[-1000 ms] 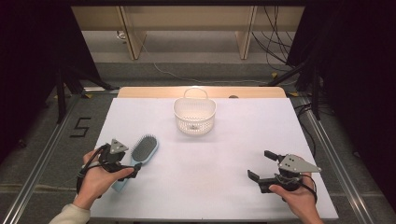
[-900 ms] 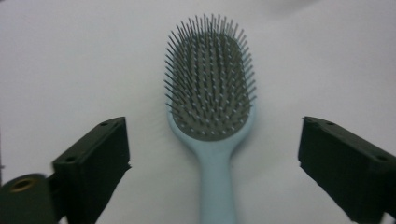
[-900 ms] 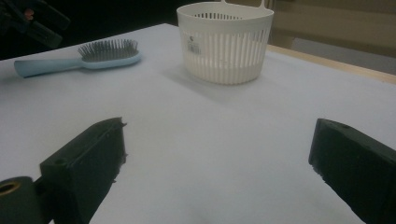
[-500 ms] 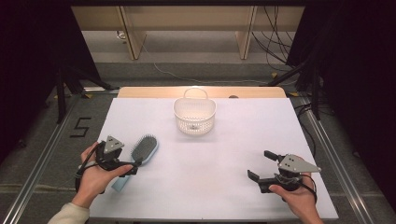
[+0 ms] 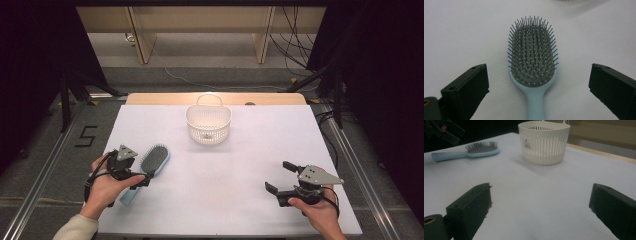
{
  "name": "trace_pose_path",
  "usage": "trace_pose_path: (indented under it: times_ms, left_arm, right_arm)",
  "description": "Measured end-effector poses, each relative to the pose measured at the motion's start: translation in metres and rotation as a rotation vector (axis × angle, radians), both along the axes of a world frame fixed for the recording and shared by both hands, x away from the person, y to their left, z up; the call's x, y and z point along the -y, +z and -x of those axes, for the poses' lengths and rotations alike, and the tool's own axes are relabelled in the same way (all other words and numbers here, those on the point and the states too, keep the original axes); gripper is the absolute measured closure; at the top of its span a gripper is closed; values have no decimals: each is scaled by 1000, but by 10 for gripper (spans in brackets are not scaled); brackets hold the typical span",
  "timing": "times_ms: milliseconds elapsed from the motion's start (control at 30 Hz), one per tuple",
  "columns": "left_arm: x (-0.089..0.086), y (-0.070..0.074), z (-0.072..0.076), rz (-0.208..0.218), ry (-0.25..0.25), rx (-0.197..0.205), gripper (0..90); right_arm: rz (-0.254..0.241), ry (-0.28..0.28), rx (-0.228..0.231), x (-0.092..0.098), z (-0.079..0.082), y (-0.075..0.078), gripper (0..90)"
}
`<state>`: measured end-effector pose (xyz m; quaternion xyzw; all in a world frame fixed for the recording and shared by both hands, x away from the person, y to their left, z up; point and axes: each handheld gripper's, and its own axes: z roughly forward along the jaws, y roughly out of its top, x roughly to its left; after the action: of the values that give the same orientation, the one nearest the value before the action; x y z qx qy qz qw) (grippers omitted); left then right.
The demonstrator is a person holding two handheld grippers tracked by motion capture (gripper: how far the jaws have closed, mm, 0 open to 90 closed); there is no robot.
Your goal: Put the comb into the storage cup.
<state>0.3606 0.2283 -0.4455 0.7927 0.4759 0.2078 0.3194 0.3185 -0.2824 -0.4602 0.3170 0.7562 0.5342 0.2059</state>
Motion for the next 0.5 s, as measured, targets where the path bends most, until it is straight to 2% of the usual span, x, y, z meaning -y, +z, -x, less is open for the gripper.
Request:
trace_pose_path:
  times_ms: [167, 267, 367, 500]
  left_arm:
    - [2, 2, -1, -29, -33, -34, 65]
    - [2, 3, -3, -59, -8, -81, 102]
    - [2, 4, -5, -77, 0, -117, 120]
    - [4, 3, -8, -125, 3, -188, 154]
  right_arm:
    - [1, -1, -2, 0, 0, 0, 49]
    - [1, -1, -2, 0, 0, 0, 51]
    - [2, 1, -1, 0, 0, 0, 51]
    - [3, 2, -2, 0, 0, -1, 51]
